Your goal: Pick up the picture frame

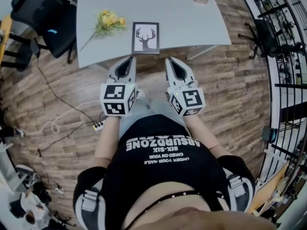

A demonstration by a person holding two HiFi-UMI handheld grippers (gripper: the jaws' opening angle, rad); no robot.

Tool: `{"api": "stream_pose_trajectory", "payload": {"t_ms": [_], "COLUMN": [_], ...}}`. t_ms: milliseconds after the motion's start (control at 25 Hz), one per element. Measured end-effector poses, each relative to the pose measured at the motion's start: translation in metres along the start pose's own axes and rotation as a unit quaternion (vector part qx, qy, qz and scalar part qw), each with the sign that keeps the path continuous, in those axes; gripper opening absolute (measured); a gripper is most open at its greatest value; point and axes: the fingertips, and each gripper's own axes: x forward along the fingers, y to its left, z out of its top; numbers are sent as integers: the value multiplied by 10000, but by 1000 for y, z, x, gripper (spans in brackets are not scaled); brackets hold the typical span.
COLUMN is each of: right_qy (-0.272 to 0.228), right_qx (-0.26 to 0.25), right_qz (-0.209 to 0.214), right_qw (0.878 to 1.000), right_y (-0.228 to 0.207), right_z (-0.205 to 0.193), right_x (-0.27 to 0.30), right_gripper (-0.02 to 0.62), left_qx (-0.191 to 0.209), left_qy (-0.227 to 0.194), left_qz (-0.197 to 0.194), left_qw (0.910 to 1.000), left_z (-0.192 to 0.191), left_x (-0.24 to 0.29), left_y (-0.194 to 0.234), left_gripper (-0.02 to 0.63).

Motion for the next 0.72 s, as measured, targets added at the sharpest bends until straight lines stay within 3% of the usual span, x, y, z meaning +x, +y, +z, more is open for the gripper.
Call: {"api": "stream_pose_trajectory", "payload": {"t_ms": [360, 720], "right_qy": [88, 506], "right_qx": [148, 230], "right_qz": [-121, -263], "right_qw": [9998, 9981], "right_y": [-9, -34], "right_z": [-10, -34], "right_x": [32, 67], "right_gripper": [17, 17], "left_qx": [23, -92], "left_qy": [434, 822], "left_qz": [-440, -493], "left_qw": [9981, 9954], "left_z": [-19, -31], "left_x": [43, 81], "left_y": [4, 27], "left_gripper": [15, 15]}}
